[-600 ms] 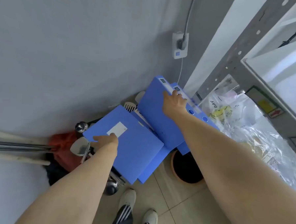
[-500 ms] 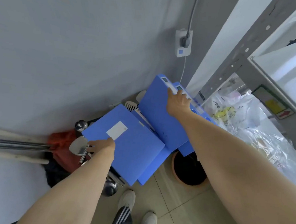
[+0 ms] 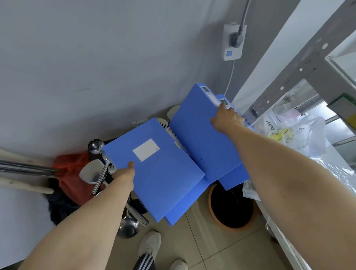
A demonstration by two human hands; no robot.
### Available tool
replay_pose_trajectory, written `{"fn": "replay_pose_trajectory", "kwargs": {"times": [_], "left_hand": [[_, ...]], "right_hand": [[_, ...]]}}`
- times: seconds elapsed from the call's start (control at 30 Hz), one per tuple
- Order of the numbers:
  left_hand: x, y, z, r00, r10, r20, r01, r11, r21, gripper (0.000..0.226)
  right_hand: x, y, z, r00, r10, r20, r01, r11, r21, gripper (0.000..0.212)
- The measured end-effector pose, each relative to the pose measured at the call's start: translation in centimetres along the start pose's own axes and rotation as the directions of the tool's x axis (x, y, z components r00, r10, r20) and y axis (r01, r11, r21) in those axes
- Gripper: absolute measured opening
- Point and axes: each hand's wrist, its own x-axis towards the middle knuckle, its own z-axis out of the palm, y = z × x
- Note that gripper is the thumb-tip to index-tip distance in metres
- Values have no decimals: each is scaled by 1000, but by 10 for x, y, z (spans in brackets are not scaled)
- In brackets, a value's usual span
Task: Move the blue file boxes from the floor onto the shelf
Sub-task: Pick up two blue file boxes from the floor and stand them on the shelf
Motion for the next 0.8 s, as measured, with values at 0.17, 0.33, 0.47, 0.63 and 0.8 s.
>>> {"fn": "replay_pose_trajectory", "kwargs": {"times": [0.17,0.33,0.47,0.63,0.8], "left_hand": [[-2,0,-1,998,26,55,-19,992,-128,63],[-28,16,1,987,61,150,-27,974,-224,56],[-63,41,4,965,173,195,-125,963,-237,49],[-118,62,-4,925,369,90,-349,920,-177,67],[-204,82,-24,818,576,-6,-576,818,2,52]], "right_hand": [[-9,1,2,999,-19,-47,19,1000,-3,66],[-29,-9,-4,999,8,37,-11,997,72,59],[-55,-19,-10,997,9,80,-20,991,132,70],[-91,-17,-44,1000,2,19,-8,959,282,73],[-149,-12,-89,992,34,-119,26,881,473,75]]}}
